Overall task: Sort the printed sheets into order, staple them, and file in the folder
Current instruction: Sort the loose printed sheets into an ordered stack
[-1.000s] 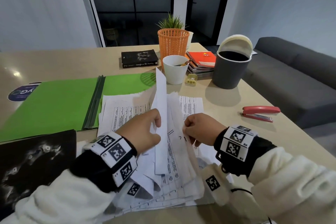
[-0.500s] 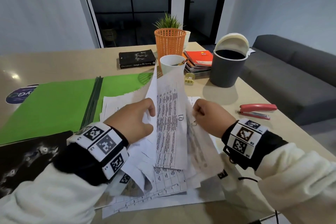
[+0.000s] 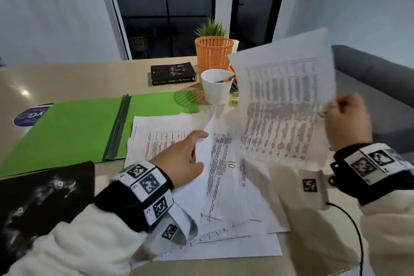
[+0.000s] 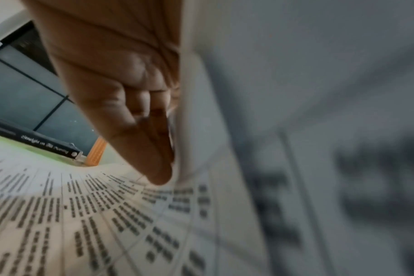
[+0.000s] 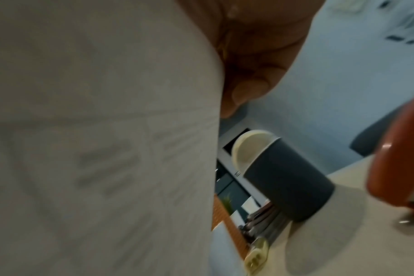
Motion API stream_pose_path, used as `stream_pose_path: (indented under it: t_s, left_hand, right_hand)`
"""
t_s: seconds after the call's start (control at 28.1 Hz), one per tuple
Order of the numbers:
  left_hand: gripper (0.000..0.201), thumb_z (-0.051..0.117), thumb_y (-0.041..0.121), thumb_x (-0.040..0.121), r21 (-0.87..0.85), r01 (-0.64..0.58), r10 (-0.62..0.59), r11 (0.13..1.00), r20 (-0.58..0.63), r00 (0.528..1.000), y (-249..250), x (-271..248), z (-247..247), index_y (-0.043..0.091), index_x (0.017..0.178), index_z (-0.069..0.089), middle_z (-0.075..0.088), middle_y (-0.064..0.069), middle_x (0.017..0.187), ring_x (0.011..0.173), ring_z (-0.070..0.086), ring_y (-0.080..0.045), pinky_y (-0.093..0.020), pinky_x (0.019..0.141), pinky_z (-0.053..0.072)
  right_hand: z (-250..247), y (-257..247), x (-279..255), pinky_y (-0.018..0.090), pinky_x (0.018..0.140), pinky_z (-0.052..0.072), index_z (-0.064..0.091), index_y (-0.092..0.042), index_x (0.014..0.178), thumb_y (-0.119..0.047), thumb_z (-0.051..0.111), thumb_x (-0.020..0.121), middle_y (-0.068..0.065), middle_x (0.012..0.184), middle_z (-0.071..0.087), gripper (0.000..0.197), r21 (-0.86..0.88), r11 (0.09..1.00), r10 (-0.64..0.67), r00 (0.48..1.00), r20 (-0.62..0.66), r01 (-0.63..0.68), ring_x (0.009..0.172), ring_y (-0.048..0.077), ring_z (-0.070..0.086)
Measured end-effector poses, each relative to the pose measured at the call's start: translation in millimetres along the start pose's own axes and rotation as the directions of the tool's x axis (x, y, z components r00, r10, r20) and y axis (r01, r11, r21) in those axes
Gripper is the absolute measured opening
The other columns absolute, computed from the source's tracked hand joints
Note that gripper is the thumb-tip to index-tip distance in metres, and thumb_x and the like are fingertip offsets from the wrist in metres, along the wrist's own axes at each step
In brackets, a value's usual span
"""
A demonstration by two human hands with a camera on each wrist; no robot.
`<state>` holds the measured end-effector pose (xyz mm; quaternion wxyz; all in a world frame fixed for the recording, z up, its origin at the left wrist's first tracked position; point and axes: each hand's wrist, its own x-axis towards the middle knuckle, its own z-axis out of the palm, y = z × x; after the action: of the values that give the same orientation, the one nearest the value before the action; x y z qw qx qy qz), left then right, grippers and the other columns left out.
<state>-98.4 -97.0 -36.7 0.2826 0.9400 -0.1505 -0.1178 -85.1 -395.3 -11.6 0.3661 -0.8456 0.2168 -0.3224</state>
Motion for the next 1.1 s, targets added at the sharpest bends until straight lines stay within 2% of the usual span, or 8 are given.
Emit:
stream_pose_path:
  t_s: [0.11, 0.21, 0.39, 0.5, 0.64, 0.78, 0.93, 1.1]
  left_hand:
    - [0.076, 0.059, 0.040, 0.087, -0.029, -0.005, 0.006, 1.000, 0.063, 0.998, -2.3, 4.8, 12.0, 0.038, 0.145, 0.011, 0.056, 0.012, 0.097, 0.074, 0.055, -0.002, -0.023, 0.072, 0.044]
    - [0.074, 0.055, 0.054, 0.084, 0.020, -0.007, 0.004, 1.000, 0.104, 0.995, -2.2, 8.3, 17.5, 0.038, 0.145, 0.015, 0.057, 0.014, 0.102, 0.085, 0.056, -0.006, -0.027, 0.083, 0.044]
    - [0.055, 0.055, 0.058, 0.083, 0.170, 0.008, -0.039, 0.985, 0.179, 0.983, -1.2, 7.8, 17.2, 0.034, 0.131, 0.043, 0.054, 0.011, 0.110, 0.095, 0.056, -0.010, -0.028, 0.088, 0.045]
    - [0.068, 0.062, 0.063, 0.075, 0.285, -0.015, -0.063, 0.958, 0.263, 0.963, 1.3, 5.4, 22.0, 0.038, 0.134, 0.038, 0.048, 0.010, 0.127, 0.104, 0.051, -0.009, -0.029, 0.094, 0.043]
    - [0.091, 0.067, 0.064, 0.068, 0.432, -0.146, -0.023, 0.890, 0.362, 0.932, 6.0, 4.3, 32.9, 0.039, 0.143, 0.022, 0.031, 0.011, 0.142, 0.127, 0.035, -0.014, -0.038, 0.102, 0.038]
    - [0.099, 0.071, 0.064, 0.063, 0.485, -0.224, 0.007, 0.845, 0.409, 0.912, 10.1, 0.8, 42.5, 0.044, 0.143, 0.016, 0.015, 0.012, 0.150, 0.137, 0.020, -0.015, -0.045, 0.109, 0.030]
    - [0.075, 0.068, 0.042, 0.075, 0.482, -0.193, -0.002, 0.855, 0.375, 0.927, 12.8, -1.3, 40.2, 0.040, 0.139, 0.029, 0.017, 0.011, 0.148, 0.128, 0.032, -0.014, -0.038, 0.099, 0.041]
    - [0.050, 0.056, 0.018, 0.085, 0.351, -0.071, -0.015, 0.933, 0.237, 0.971, 8.6, -5.4, 12.7, 0.042, 0.126, 0.040, 0.046, 0.011, 0.118, 0.068, 0.048, -0.001, -0.016, 0.056, 0.040]
  right_hand:
    - [-14.2, 20.7, 5.1, 0.035, 0.084, 0.038, 0.055, -0.002, 0.112, -0.017, 0.043, 0.095, 0.023, 0.113, 0.060, 0.025, 0.047, 0.993, 0.111, 0.984, -0.137, -0.105, 0.106, 0.034, 0.054]
    - [-21.3, 35.0, 7.9, 0.034, 0.088, 0.041, 0.057, -0.004, 0.112, -0.021, 0.046, 0.093, 0.020, 0.113, 0.062, 0.028, 0.125, 0.972, 0.219, 0.960, -0.175, -0.199, 0.105, 0.032, 0.056]
    - [-19.6, 47.3, 3.7, 0.039, 0.076, 0.048, 0.057, -0.015, 0.102, -0.027, 0.048, 0.087, 0.018, 0.100, 0.062, 0.020, 0.236, 0.922, 0.339, 0.935, -0.102, -0.309, 0.082, 0.024, 0.054]
    - [-12.5, 50.0, -1.1, 0.026, 0.063, 0.038, 0.058, -0.006, 0.112, -0.016, 0.047, 0.092, 0.013, 0.097, 0.058, 0.025, 0.181, 0.919, 0.358, 0.933, -0.013, -0.350, 0.076, 0.022, 0.051]
    - [-1.7, 51.4, -9.7, 0.028, 0.073, 0.037, 0.060, -0.006, 0.110, -0.015, 0.049, 0.091, 0.013, 0.104, 0.064, 0.024, 0.117, 0.925, 0.353, 0.932, 0.083, -0.361, 0.085, 0.022, 0.054]
    - [-1.5, 50.6, -15.1, 0.029, 0.067, 0.037, 0.060, -0.001, 0.104, -0.014, 0.045, 0.091, 0.015, 0.091, 0.063, 0.024, 0.091, 0.927, 0.350, 0.927, 0.134, -0.363, 0.075, 0.022, 0.052]
    - [-6.3, 51.3, -17.4, 0.028, 0.057, 0.036, 0.060, 0.000, 0.104, -0.014, 0.045, 0.091, 0.020, 0.099, 0.066, 0.024, 0.102, 0.929, 0.342, 0.929, 0.141, -0.357, 0.071, 0.020, 0.051]
    - [-9.4, 52.1, -22.0, 0.036, 0.070, 0.045, 0.059, 0.002, 0.106, -0.013, 0.044, 0.091, 0.020, 0.105, 0.065, 0.025, 0.124, 0.919, 0.356, 0.924, 0.142, -0.373, 0.077, 0.020, 0.051]
